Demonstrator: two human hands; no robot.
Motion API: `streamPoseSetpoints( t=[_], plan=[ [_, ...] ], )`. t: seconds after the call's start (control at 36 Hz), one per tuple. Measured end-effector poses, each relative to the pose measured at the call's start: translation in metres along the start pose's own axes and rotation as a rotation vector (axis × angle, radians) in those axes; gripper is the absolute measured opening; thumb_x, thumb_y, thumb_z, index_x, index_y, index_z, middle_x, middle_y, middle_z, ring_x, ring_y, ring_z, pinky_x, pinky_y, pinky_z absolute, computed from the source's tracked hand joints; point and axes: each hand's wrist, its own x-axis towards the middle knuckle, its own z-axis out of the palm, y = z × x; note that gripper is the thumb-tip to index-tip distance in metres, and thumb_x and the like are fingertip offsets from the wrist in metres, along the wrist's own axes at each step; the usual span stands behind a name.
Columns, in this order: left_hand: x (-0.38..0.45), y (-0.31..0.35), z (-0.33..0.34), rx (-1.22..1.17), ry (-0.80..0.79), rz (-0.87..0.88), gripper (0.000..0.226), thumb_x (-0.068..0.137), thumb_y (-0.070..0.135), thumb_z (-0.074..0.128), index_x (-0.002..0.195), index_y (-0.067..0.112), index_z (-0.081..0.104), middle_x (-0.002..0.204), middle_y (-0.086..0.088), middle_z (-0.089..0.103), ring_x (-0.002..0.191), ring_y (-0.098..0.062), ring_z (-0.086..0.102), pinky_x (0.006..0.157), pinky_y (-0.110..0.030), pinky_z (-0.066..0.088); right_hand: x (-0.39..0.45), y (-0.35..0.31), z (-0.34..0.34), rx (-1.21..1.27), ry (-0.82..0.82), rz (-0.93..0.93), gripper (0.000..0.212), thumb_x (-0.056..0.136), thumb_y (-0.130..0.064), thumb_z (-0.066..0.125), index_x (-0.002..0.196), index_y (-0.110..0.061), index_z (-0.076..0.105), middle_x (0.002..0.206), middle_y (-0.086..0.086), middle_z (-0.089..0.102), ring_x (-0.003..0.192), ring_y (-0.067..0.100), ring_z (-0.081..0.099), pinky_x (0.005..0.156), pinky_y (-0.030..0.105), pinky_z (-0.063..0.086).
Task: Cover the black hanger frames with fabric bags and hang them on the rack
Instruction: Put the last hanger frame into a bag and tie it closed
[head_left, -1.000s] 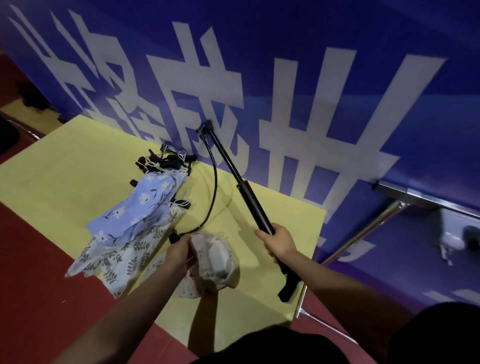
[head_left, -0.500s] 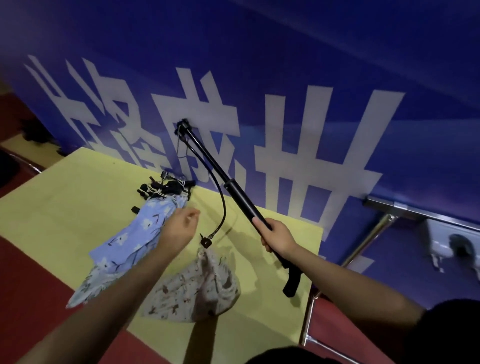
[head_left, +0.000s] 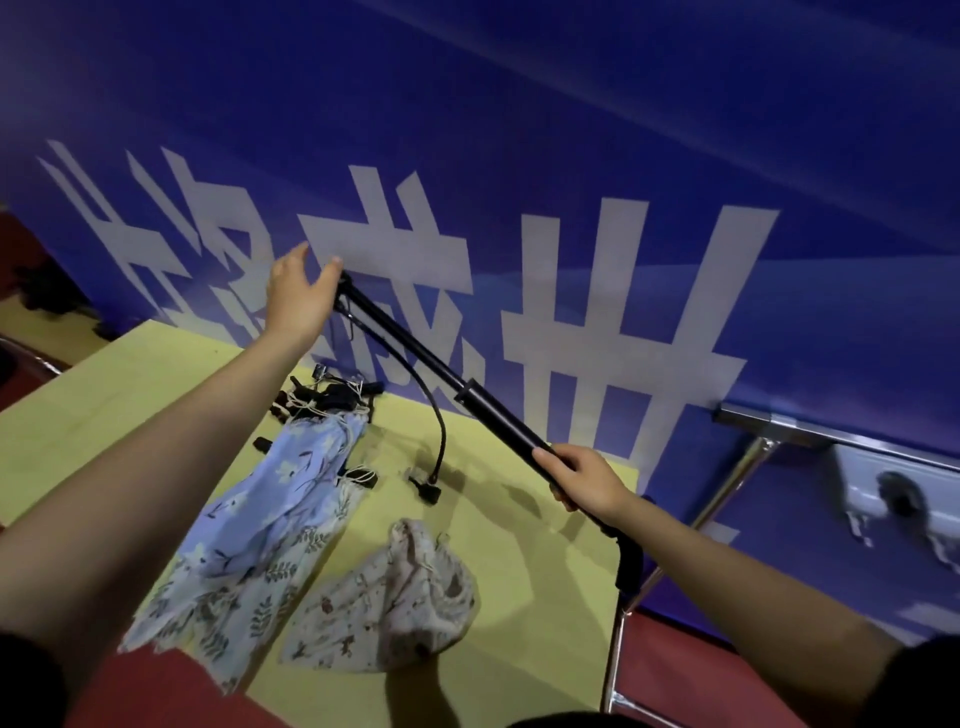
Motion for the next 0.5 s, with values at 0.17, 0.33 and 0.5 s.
streamPoseSetpoints(
  t=[0.17, 0.33, 0.5],
  plan=[
    [-0.003, -0.007, 0.022, 0.110, -0.067, 0.028, 0.036, 0.098, 0.034, 0.046, 0.119, 0.010, 0.064, 0.112, -0.016, 0.066, 0.105, -0.034, 0.059, 0.080, -0.036, 0.043, -0.011, 0.011, 0.000, -0.060, 0.017, 0.013, 0.050, 0.089, -0.059, 0.052, 0.078, -0.010, 0.058, 0.057, 0.000, 0.054, 0.049, 0.018, 0.051, 0.053, 0.032, 0.043],
    [-0.006, -0.017, 0.027, 0.062, -0.173, -0.132, 0.048, 0.098, 0.037, 0.047, 0.138, 0.010, 0.046, 0.132, -0.013, 0.056, 0.119, -0.033, 0.052, 0.092, -0.037, 0.039, -0.027, 0.026, 0.002, -0.042, 0.022, 0.066, 0.045, 0.092, -0.053, 0.054, 0.075, -0.011, 0.057, 0.057, 0.004, 0.054, 0.050, 0.019, 0.051, 0.053, 0.033, 0.043],
    [-0.022, -0.024, 0.040, 0.134, -0.276, -0.090, 0.033, 0.102, 0.034, 0.039, 0.100, 0.009, 0.060, 0.101, -0.017, 0.063, 0.094, -0.034, 0.057, 0.073, -0.035, 0.037, -0.031, 0.024, 0.011, -0.055, -0.014, 0.097, 0.042, 0.095, -0.048, 0.052, 0.076, -0.012, 0.056, 0.059, 0.007, 0.052, 0.043, 0.017, 0.046, 0.049, 0.029, 0.039]
  ],
)
